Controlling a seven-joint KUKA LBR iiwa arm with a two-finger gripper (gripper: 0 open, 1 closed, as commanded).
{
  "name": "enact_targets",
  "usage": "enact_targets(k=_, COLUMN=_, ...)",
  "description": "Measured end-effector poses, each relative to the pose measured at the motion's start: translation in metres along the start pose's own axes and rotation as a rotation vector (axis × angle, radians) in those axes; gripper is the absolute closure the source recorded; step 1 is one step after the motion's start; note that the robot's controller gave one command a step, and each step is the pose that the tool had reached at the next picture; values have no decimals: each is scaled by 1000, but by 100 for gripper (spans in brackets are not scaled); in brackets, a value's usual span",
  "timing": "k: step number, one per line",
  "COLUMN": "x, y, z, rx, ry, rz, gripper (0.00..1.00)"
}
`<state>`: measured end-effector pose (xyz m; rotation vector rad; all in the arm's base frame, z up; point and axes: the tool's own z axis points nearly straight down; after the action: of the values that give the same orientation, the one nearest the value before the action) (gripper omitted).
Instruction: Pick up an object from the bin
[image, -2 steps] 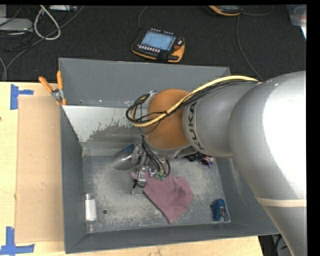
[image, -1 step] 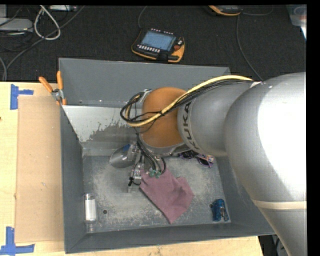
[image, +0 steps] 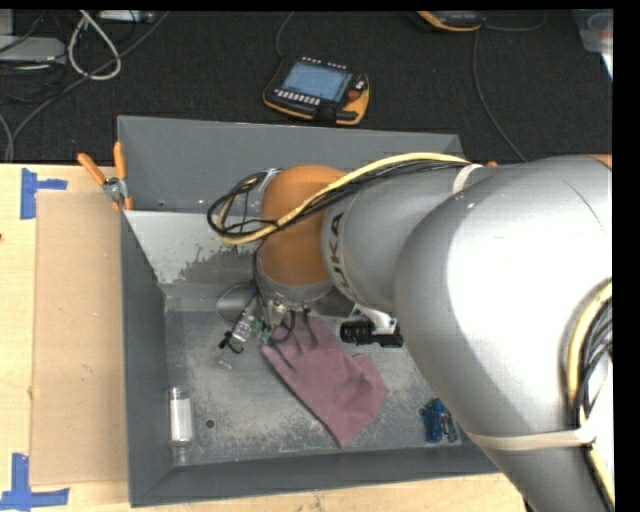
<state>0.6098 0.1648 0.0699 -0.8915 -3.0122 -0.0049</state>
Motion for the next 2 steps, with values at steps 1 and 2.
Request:
enact_targets(k=1, x=-7, y=-27, z=0, rx=-2, ry=-5, rz=-469, gripper=0)
enact_targets(k=2, x=-36, y=-28, z=-2, rx=-4, ry=-4, rz=-102, gripper=100)
